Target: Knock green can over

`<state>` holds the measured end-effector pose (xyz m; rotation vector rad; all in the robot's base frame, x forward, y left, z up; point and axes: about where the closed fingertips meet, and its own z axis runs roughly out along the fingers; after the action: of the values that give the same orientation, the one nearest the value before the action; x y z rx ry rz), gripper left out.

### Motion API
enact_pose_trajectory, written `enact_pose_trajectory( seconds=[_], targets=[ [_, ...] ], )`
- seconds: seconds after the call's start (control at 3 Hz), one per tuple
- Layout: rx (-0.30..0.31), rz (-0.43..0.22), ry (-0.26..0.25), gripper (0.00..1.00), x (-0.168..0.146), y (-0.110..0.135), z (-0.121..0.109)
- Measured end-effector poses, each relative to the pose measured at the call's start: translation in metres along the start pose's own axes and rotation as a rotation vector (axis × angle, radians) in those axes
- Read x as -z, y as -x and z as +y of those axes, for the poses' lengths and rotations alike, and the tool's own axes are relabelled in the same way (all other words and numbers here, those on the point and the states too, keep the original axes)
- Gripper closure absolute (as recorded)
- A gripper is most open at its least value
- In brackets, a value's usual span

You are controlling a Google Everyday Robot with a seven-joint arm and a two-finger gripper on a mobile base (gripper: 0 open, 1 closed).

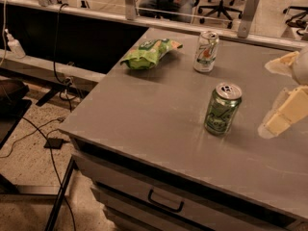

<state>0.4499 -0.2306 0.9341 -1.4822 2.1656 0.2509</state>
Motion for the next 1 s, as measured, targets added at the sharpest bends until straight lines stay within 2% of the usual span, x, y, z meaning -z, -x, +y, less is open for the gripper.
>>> enact_pose_trajectory(
  seconds=[0.33,0.67,1.0],
  targets=[
    [-0.135,-0.250,0.008,0.00,-0.0156,-0.0126,-0.0033],
    [-0.203,-0.416,0.024,0.00,-0.0218,-0.0116,-0.0001],
    [-0.230,-0.559,-0.011,0.00,-0.0206,-0.0043,0.0055]
  ],
)
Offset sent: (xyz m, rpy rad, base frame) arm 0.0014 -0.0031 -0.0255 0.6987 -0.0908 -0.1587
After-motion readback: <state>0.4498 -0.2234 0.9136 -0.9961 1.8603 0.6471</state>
